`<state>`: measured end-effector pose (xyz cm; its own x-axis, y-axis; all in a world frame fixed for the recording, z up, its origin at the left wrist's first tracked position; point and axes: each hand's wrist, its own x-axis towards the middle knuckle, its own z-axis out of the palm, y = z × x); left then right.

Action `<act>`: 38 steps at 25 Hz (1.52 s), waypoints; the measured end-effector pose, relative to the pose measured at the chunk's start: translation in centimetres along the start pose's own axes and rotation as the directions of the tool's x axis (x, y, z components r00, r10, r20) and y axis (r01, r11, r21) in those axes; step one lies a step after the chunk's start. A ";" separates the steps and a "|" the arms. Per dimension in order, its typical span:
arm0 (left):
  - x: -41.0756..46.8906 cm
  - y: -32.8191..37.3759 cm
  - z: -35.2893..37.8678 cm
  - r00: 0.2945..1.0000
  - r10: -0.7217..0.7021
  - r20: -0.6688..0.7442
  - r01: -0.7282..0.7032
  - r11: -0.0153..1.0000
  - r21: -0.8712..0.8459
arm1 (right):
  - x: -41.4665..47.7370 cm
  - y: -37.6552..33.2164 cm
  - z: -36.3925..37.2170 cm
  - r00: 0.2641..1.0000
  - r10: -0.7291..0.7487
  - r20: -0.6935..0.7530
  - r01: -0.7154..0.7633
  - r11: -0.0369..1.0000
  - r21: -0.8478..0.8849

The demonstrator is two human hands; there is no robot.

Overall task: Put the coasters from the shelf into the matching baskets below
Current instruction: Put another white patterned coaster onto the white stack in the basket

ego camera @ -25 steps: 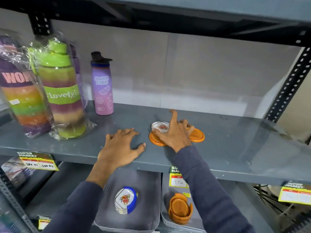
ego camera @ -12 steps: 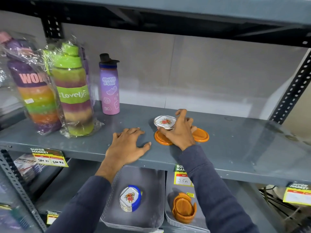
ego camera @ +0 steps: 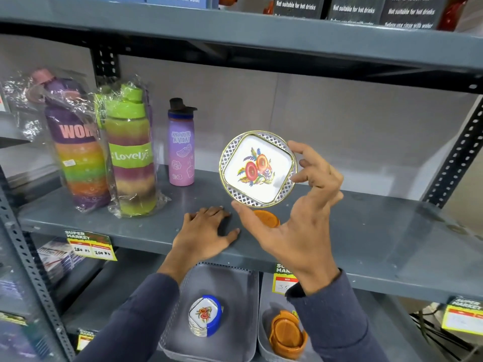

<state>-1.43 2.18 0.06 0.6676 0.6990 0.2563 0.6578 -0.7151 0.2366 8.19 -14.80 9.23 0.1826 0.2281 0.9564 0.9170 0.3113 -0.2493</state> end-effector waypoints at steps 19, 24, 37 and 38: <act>0.9 -2.0 1.2 0.997 0.021 -0.072 -0.025 0.998 -0.059 | -28.3 3.5 9.9 0.561 0.585 0.585 -0.674 0.733 -0.087; 1.1 -2.2 1.4 0.996 0.017 -0.086 -0.024 0.996 -0.089 | -32.9 6.4 16.2 0.243 0.640 0.729 -0.596 0.691 -0.409; 1.3 -2.2 1.5 0.994 0.031 -0.105 -0.042 0.994 -0.102 | -34.1 7.4 20.3 0.113 0.632 0.766 -0.207 0.769 -0.604; 1.3 -2.2 1.5 0.994 0.029 -0.107 -0.040 0.994 -0.100 | -34.1 7.6 20.2 0.122 0.626 0.770 -0.181 0.777 -0.603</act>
<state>-1.46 4.68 -1.52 0.6453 0.6729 0.3615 0.5928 -0.7396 0.3187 1.76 -1.61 -28.31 0.3232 0.9333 -0.1567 0.8932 -0.3556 -0.2752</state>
